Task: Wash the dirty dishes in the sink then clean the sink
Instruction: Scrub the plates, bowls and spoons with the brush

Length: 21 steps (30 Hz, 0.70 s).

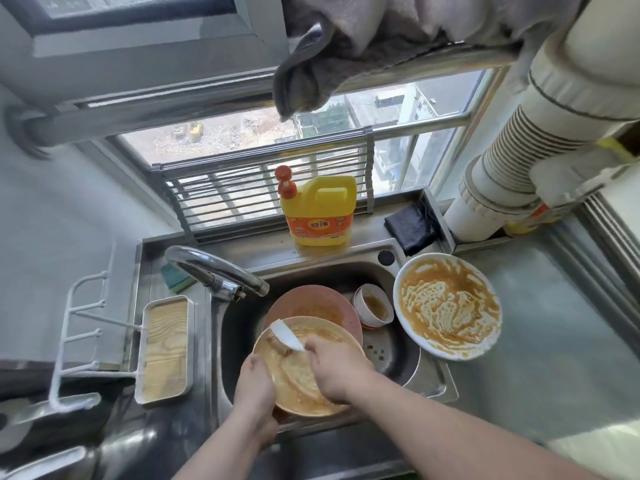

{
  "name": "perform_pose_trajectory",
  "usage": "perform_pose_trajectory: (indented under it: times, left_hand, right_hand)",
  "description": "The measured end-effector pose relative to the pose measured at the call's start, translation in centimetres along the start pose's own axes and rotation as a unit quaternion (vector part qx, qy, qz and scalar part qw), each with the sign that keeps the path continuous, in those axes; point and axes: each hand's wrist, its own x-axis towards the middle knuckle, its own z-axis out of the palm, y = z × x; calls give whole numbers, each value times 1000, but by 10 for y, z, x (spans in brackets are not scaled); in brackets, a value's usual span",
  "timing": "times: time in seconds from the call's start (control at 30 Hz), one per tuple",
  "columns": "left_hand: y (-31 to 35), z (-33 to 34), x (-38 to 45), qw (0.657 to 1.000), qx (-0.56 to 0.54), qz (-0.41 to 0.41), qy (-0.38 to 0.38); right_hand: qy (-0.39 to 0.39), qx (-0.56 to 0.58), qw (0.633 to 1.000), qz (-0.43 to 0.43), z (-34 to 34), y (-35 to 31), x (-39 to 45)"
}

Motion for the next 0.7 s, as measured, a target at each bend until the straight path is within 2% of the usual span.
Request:
perform_pose_trajectory:
  times: [0.1,0.23,0.33,0.4,0.53,0.6,0.7]
  left_hand:
    - [16,-1,-1,999,5,48,23]
    - [33,-6,12,991,28,109,68]
    - [28,2,8,990,38,117,62]
    - [20,8,3,991,40,122,42]
    - [22,7,-1,993,3,113,44]
    - [29,2,2,991,-14,116,61]
    - [28,1,0,992,-24,107,63]
  right_hand:
    - [20,-13,998,53,-13,28,-7]
    - [-16,87,995,49,9,56,-60]
    - [-27,130,991,-14,19,30,-68]
    - [-7,102,994,-42,13,17,-55]
    - [61,61,996,29,-16,47,-44]
    - [46,62,996,52,-11,66,-55]
    - [4,67,998,0,17,50,-67]
